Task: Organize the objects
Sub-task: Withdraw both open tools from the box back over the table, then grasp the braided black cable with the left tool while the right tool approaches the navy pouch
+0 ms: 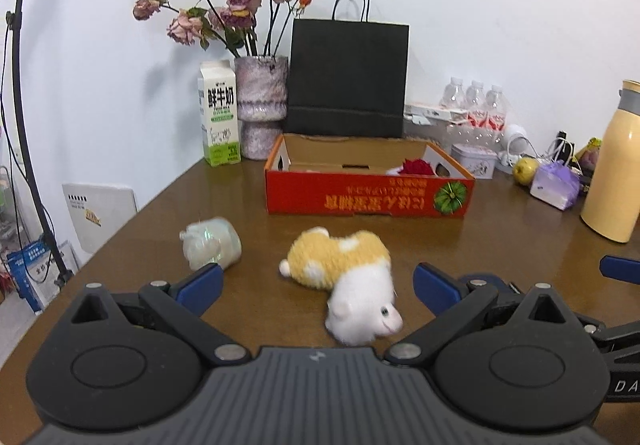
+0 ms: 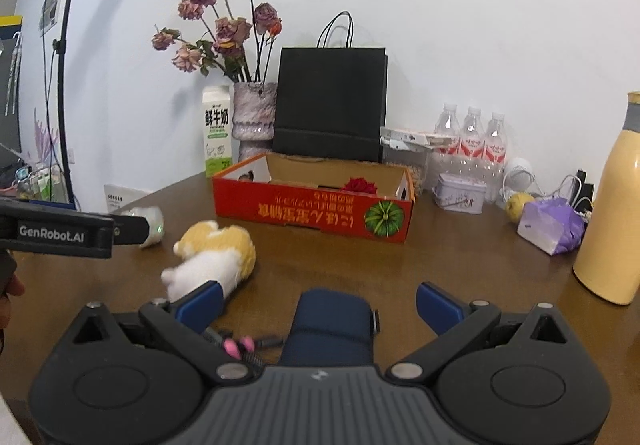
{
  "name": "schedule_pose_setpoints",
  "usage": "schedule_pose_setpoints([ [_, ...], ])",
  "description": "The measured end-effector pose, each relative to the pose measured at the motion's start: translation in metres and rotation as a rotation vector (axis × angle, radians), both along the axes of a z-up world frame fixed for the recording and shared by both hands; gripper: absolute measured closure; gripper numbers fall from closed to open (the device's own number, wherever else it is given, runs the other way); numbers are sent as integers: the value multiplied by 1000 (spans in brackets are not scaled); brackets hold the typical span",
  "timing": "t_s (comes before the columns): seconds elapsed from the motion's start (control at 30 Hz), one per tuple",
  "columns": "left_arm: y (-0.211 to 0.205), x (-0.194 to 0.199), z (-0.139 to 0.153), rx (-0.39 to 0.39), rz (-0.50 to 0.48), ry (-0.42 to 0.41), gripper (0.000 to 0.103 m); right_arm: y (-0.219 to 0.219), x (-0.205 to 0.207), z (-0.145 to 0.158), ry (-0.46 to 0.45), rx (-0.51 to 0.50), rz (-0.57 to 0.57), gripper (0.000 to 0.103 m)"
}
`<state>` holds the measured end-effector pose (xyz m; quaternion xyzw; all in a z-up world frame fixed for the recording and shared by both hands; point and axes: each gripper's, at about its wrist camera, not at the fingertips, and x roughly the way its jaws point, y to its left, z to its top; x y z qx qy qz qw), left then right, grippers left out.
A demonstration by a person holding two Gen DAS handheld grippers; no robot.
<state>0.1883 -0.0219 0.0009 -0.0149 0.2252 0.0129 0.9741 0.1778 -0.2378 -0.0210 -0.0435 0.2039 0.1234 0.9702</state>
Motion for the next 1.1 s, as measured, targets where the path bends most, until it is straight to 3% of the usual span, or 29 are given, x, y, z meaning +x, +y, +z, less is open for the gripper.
schedule_pose_setpoints([
  [0.5, -29, -33, -30, -17, -19, 105, 0, -35, -32, -19, 35, 27, -11, 0],
  [1.1, -99, -37, -52, 108, -140, 194, 0, -83, -32, -38, 48, 96, -37, 0],
])
